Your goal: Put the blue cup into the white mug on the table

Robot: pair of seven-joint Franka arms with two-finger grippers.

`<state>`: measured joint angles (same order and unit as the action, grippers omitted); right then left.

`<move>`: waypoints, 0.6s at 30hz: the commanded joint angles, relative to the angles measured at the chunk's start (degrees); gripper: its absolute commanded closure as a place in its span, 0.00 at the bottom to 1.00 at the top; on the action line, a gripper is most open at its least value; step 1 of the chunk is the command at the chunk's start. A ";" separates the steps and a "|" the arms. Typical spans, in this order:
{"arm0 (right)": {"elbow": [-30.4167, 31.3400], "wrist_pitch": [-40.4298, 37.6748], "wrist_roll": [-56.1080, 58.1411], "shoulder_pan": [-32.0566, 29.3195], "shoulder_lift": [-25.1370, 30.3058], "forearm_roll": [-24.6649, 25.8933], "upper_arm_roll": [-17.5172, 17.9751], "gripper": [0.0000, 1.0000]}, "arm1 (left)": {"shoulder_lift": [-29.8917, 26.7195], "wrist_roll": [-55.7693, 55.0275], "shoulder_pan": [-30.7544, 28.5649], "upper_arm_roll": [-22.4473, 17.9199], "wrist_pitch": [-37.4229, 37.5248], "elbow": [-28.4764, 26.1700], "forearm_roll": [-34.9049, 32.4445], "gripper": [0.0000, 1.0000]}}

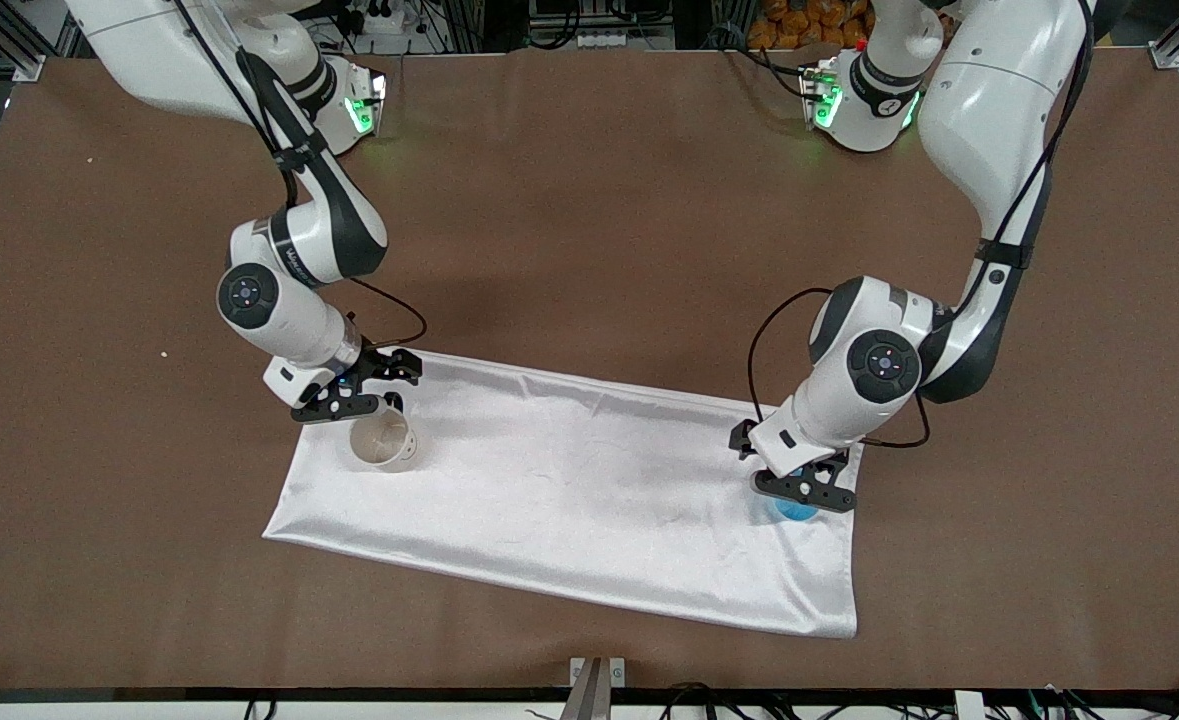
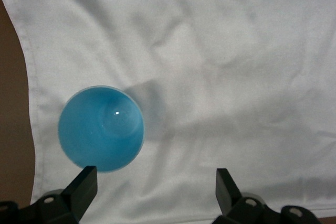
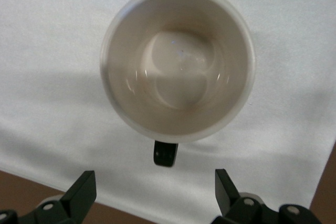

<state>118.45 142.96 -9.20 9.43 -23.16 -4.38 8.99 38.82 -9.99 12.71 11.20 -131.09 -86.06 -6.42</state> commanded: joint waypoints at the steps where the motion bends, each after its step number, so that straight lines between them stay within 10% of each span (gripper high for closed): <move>1: -0.06 4.95 -0.73 1.38 -3.20 -1.25 -0.38 0.00 | 1.43 1.03 0.38 -0.30 -1.80 1.33 -1.49 0.00; 18: -3.75 9.44 0.41 0.59 -7.60 -0.10 -0.90 0.00 | 3.45 5.16 0.21 -0.39 -5.84 1.33 -2.45 0.00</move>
<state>117.46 152.35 -9.45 10.24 -29.19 -4.36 8.45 41.10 -5.84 12.71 11.00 -135.86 -86.04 -7.52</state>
